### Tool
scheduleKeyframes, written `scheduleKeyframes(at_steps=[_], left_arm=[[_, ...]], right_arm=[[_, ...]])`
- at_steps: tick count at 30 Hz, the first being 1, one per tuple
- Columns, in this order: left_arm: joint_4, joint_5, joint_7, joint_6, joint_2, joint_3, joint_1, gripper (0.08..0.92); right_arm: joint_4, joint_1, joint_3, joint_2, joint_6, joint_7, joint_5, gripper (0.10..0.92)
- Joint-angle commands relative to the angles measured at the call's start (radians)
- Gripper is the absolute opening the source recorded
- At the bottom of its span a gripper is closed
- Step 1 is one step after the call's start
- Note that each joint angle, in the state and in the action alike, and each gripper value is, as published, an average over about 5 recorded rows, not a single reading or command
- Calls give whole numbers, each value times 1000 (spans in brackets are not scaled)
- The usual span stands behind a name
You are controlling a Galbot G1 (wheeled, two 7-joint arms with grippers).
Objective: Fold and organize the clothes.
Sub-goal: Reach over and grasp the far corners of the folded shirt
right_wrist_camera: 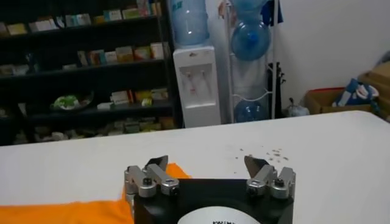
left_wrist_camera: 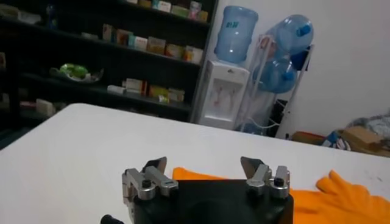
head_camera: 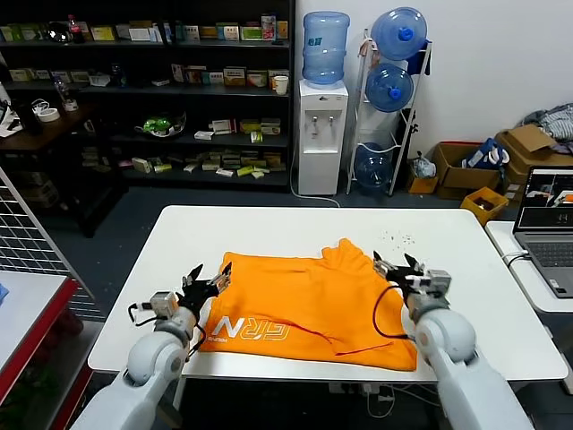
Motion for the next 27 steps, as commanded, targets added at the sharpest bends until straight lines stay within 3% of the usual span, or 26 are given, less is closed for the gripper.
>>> scheduleKeyframes(at_steps=[1, 18, 24, 27], left_arm=[[447, -15, 66, 15, -58, 152, -357, 822], [540, 11, 95, 35, -91, 190, -384, 823], [545, 16, 95, 43, -93, 191, -381, 815], [543, 15, 96, 43, -92, 194, -379, 765]], right_arm=[[-448, 327, -124, 113, -15, -55, -37, 823], [-499, 298, -123, 150, -35, -91, -73, 811], [-508, 299, -125, 158, -39, -97, -76, 672], [-508, 296, -125, 159, -41, -97, -77, 585]])
